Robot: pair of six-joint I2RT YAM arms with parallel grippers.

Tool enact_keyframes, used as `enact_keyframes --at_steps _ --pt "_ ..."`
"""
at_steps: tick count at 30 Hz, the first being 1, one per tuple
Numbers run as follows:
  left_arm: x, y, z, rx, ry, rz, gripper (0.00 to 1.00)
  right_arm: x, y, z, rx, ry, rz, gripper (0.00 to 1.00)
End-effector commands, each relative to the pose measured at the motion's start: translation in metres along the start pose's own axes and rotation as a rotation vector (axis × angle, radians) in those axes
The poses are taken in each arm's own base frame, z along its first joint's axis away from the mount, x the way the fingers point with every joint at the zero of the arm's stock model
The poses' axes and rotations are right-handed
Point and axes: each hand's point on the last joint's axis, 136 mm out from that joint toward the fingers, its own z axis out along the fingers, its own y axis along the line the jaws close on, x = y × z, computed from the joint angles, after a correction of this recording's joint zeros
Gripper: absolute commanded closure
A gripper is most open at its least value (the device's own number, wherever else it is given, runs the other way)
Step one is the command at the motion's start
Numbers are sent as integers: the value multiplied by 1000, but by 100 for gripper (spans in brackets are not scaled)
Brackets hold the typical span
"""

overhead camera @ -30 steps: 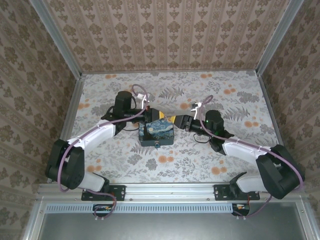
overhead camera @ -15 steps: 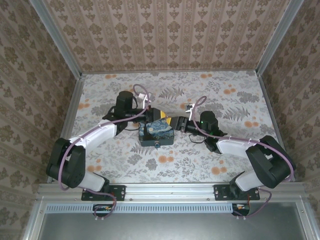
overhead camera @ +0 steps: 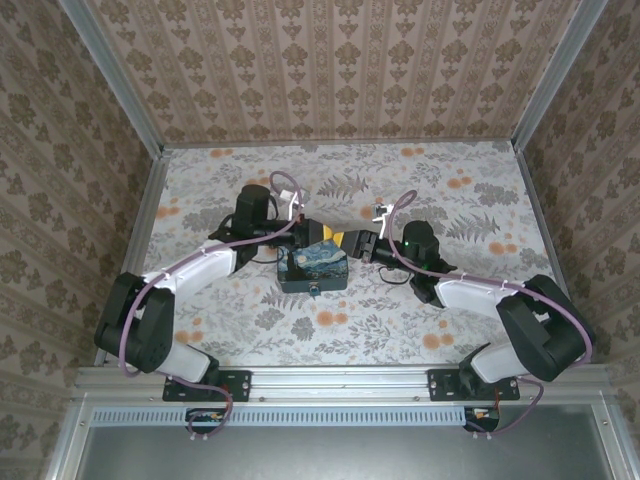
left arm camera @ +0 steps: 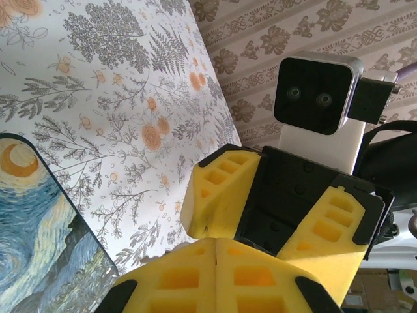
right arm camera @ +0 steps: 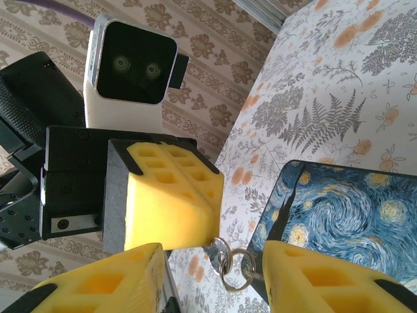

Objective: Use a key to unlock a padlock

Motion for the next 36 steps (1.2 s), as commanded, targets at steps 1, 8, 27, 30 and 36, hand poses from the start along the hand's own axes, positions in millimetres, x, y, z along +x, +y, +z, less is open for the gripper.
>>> enact_keyframes --at_steps 1,8,27,30,36 --pt "1 -2 3 13 4 5 100 -7 7 6 -27 -10 -17 56" --pt "0 -1 5 9 3 2 100 -2 5 8 -38 2 -4 67" --pt "-19 20 -16 -90 -143 -234 34 12 5 -5 120 18 -158 100" --pt "-17 18 -29 -115 -182 -322 31 10 3 -9 230 3 -275 100" --pt "-3 24 -41 -156 -233 -558 32 -1 8 -11 364 -66 -498 100"
